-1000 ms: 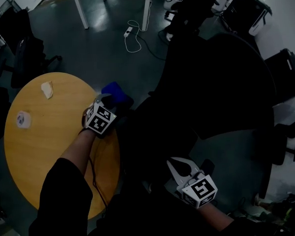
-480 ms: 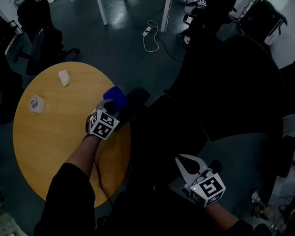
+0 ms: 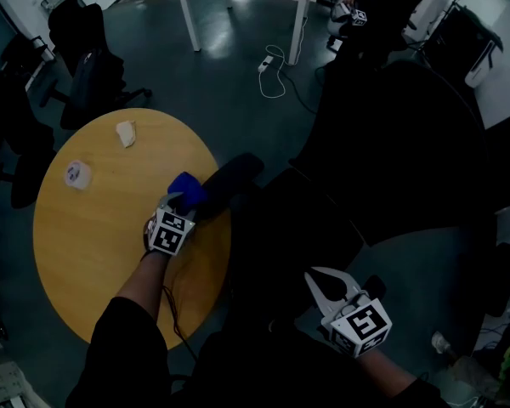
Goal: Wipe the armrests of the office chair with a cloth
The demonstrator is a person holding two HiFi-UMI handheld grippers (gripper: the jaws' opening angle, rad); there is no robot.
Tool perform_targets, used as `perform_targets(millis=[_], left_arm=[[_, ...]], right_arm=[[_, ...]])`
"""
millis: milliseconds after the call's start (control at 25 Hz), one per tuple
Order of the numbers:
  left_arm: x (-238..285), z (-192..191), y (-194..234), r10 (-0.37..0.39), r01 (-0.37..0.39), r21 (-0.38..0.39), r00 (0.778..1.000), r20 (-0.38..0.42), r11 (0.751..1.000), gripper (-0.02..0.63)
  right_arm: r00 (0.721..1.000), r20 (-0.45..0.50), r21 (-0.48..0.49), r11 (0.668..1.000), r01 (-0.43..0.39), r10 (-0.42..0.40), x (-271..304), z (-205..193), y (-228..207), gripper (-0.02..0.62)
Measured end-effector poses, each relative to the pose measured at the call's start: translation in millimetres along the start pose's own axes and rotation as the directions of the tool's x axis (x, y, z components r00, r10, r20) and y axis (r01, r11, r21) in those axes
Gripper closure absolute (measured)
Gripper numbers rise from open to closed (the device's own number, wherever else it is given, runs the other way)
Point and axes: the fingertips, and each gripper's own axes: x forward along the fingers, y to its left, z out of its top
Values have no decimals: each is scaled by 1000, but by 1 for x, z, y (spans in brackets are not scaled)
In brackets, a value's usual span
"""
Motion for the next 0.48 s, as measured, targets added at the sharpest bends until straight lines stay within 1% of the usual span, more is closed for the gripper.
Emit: perform_targets(millis=[160, 280, 400, 480], left_arm=[[-14, -26, -3, 26, -26, -16, 999, -48, 1000, 446], [-21, -34, -6, 54, -56, -31, 997, -62, 998, 446], [-28, -26, -6, 88, -89, -27, 995, -41, 996, 446], [-33, -7, -3, 114, -114, -9, 993, -8, 993, 446]], right_arm=[[1000, 20, 1, 1000, -8, 8, -6, -2, -1, 591], [999, 34, 11, 1000, -13, 13, -11, -5, 1, 591], [999, 51, 15, 1000, -13, 12, -19, -7, 2, 591], [998, 61, 20, 1000, -7, 6, -26, -6, 0, 591]])
